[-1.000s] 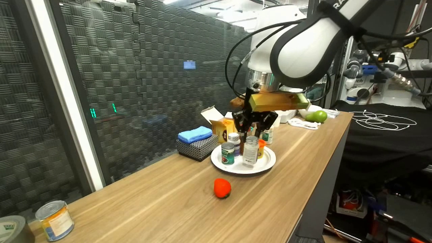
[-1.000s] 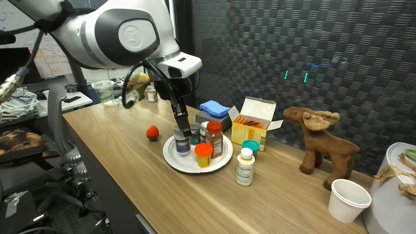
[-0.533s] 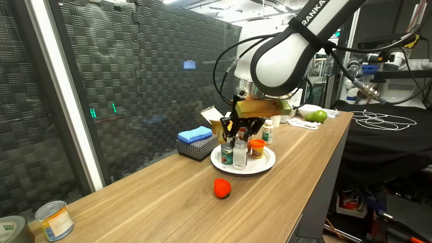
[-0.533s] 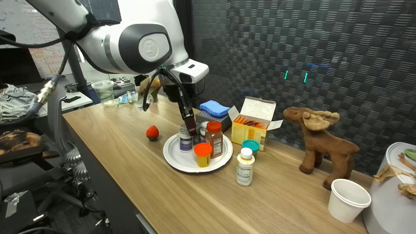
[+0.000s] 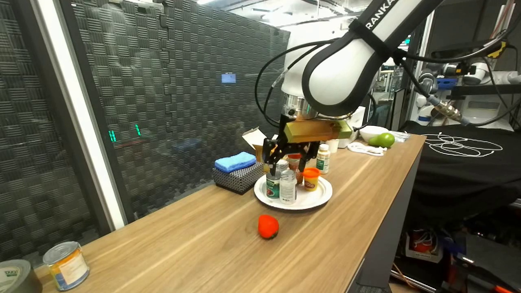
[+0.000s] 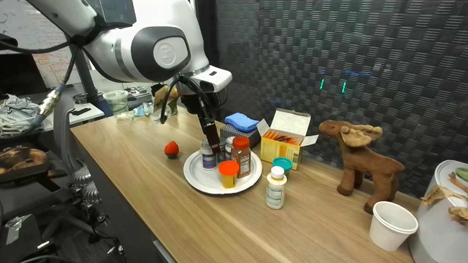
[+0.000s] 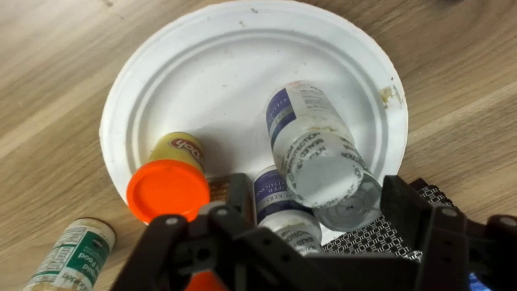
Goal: Put all the bottles and the orange plushie surrounding the white plate, on the white plate
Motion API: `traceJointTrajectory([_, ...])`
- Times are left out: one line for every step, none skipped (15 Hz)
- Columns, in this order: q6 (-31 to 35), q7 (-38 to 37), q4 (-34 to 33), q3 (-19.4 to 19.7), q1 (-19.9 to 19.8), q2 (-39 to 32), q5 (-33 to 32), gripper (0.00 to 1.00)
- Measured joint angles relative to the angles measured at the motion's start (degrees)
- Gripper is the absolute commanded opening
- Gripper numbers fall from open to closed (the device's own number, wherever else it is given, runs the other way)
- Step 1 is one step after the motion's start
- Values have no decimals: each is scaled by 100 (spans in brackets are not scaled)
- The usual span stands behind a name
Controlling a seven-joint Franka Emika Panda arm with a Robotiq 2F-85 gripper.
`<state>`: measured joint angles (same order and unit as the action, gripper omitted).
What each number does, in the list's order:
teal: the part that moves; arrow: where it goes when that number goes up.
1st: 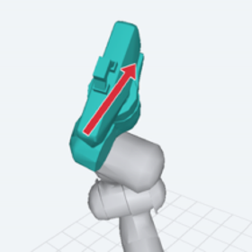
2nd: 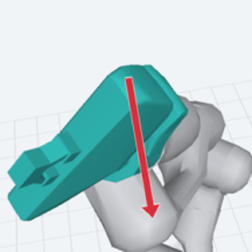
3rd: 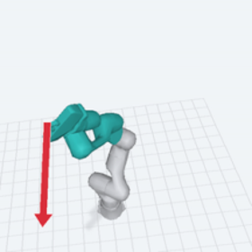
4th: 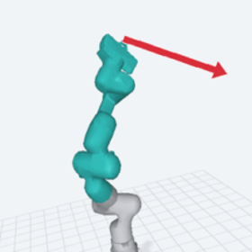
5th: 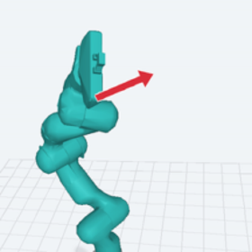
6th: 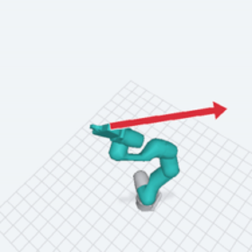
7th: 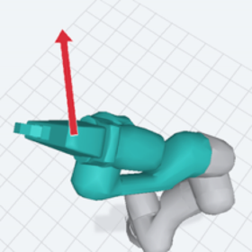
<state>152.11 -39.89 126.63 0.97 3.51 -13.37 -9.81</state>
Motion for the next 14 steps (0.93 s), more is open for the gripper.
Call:
traceJointTrajectory([36,-23,43,67,35,80,-18,100])
traceJointTrajectory([105,-112,94,152,65,184,-92,100])
traceJointTrajectory([187,-256,159,256,90,313,-222,100])
traceJointTrajectory([244,-403,219,358,93,447,-357,100])
traceJointTrajectory([256,-534,265,461,88,578,-495,100])
traceJointTrajectory([255,-649,305,562,67,712,-615,100])
traceJointTrajectory([248,-711,328,634,12,830,-698,100])
traceJointTrajectory([215,-712,342,673,-71,932,-705,100])
traceJointTrajectory([159,-690,345,682,-165,1003,-683,100])
traceJointTrajectory([60,-615,345,681,-255,1049,-614,100])
traceJointTrajectory([-65,-486,342,680,-328,1065,-473,100])
traceJointTrajectory([-215,-324,339,677,-386,1061,-298,100])
traceJointTrajectory([-373,-176,330,673,-434,1043,-145,100])
traceJointTrajectory([-548,-75,309,672,-474,1013,-25,100])
